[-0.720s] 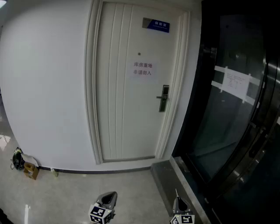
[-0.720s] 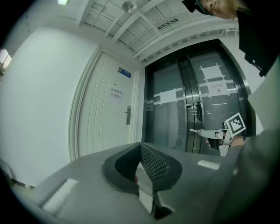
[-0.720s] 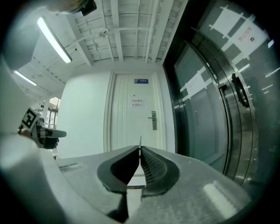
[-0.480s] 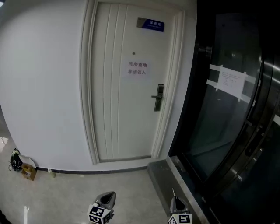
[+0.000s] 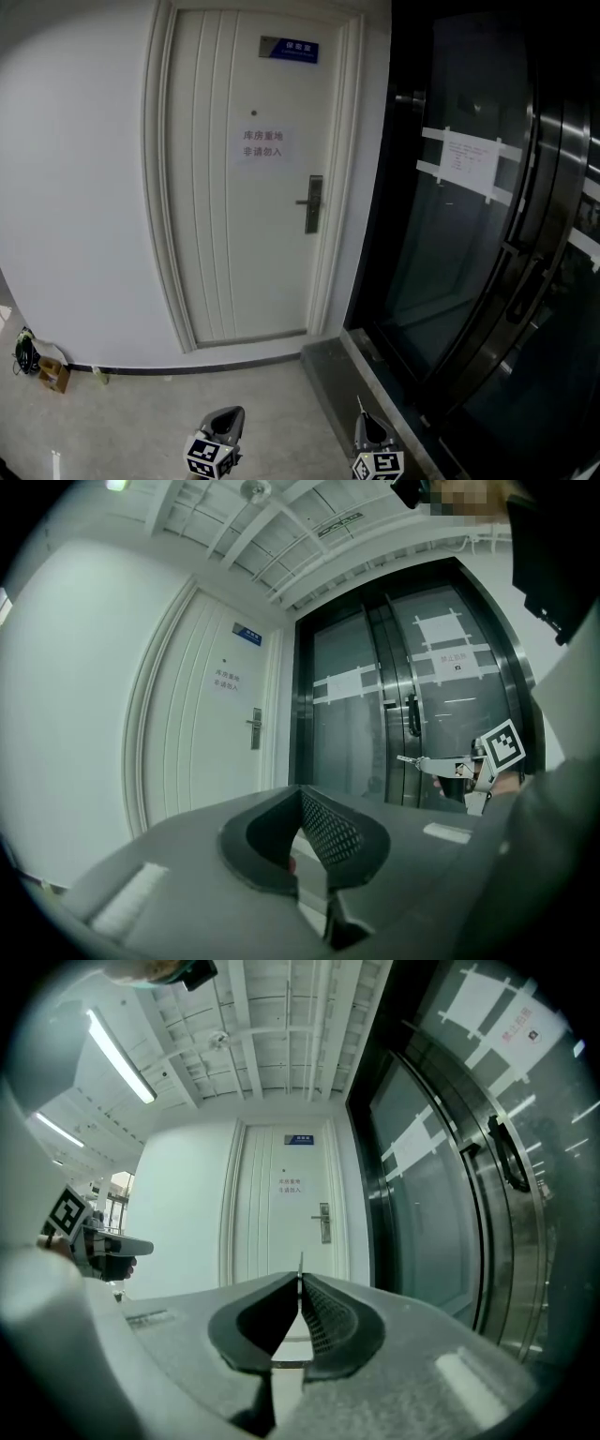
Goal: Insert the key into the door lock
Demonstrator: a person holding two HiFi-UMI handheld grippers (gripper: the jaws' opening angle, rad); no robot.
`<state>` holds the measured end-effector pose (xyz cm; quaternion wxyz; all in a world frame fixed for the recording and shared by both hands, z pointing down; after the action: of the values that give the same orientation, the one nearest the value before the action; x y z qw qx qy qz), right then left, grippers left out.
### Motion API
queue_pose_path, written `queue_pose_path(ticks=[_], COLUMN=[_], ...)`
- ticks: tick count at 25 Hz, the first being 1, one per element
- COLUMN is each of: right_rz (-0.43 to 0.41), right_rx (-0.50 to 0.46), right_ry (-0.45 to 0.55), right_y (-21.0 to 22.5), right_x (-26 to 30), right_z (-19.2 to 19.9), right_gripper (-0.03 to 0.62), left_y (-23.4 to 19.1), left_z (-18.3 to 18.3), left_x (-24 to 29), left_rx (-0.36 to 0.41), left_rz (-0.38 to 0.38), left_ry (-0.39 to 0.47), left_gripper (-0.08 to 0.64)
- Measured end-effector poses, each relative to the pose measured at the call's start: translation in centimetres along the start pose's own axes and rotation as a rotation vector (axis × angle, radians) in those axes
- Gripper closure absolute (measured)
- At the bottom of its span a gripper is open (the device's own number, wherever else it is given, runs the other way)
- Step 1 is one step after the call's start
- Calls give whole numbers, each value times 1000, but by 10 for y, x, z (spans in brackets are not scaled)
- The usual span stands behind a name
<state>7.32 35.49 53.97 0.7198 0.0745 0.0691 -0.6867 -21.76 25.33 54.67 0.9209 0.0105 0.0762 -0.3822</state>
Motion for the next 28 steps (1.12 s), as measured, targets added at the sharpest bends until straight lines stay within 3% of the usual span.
queue_pose_path(ticks=[15,28], right_rz=[13,29], right_rx=[22,-11], right_ry=[5,6], right_y=[52,62], right_x=[-1,84], right_z=[29,26], right_gripper=[581,581], left_y=[46,3], left_z=[15,31], left_x=[60,154], left_rx=[-8,-29], left_rz=[73,129], left_ry=[-7,-10], left_gripper=[558,558])
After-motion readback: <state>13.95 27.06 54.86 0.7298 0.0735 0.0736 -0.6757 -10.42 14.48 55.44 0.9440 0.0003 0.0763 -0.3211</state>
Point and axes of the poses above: the fingertips, and each gripper's own axes: x forward along the fingers, y to its right, z out of its underside, the point moved 3 cm from there along -x, backward along the fingers, and after that the axes turned 12 degrees about y, right-handed, at the moved point
